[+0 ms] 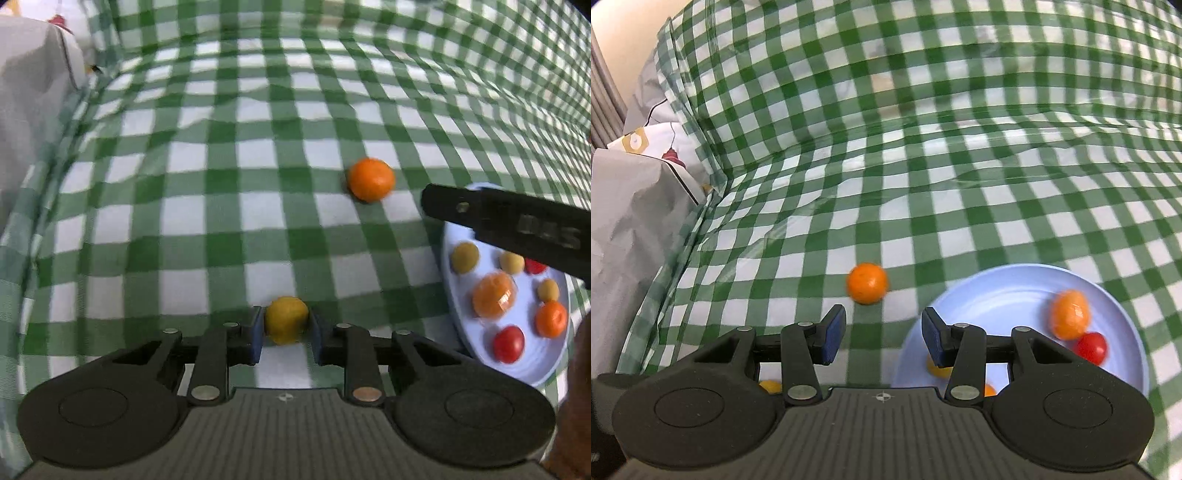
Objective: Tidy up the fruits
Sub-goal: 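Grasp the last yellow fruit with the left tool while the right tool grasps the last mandarin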
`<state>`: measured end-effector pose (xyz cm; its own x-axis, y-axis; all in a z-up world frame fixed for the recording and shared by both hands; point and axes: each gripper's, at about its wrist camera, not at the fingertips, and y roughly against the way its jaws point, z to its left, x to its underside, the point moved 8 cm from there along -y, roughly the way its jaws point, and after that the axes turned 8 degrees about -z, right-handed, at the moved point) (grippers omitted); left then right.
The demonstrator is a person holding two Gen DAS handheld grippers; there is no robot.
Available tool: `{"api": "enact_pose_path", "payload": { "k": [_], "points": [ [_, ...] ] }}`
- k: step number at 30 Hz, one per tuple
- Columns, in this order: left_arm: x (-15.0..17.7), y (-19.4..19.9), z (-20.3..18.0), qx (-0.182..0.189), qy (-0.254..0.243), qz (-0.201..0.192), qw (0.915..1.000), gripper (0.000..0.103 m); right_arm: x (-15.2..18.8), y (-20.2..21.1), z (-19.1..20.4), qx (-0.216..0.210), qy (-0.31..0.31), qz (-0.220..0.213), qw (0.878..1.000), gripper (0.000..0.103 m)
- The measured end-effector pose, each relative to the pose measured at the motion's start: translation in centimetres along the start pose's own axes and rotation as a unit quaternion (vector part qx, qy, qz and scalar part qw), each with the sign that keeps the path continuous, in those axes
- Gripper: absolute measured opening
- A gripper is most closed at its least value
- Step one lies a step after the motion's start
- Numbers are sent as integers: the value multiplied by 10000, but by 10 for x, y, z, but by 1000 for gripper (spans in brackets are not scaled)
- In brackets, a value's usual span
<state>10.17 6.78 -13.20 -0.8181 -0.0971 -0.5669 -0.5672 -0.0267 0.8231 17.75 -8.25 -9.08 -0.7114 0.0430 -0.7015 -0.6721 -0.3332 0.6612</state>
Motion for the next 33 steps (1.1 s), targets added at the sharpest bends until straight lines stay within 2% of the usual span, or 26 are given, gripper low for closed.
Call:
{"api": "enact_pose_path", "payload": {
  "k": [2,4,6,9,17,20,22,24,29,33],
  "points": [
    [-4,3,5,-96,18,-98,9999,28,-2,-12,5,56,96,-2,9999,52],
    [-4,3,8,-125,56,-90,9999,28,-4,-23,9,150,233,-24,9996,65],
    [-2,3,11,-117,91,-47,9999,28,-5,-34,12,241,420,-25,9988,68],
    [-2,3,16,-154,116,-17,9998,28,-2,-53,14,358,658,70,9972,68],
    [-5,-4,16,-121,206,29,9997,28,4,-83,18,388,761,316,9958,68],
    [-9,-6,13,-119,233,28,9997,28,7,-88,19,467,921,320,9941,66],
    [-12,1,18,-121,241,19,9996,28,6,-89,20,566,1107,262,9919,48],
    [-13,4,20,-129,245,20,9996,28,7,-89,21,546,1153,237,9915,39],
    [-18,14,20,-97,284,-32,9995,28,5,-83,22,435,1085,223,9929,38],
    [-22,29,20,-97,291,-93,9995,28,-4,-62,22,295,921,54,9953,38]
  ]
}}
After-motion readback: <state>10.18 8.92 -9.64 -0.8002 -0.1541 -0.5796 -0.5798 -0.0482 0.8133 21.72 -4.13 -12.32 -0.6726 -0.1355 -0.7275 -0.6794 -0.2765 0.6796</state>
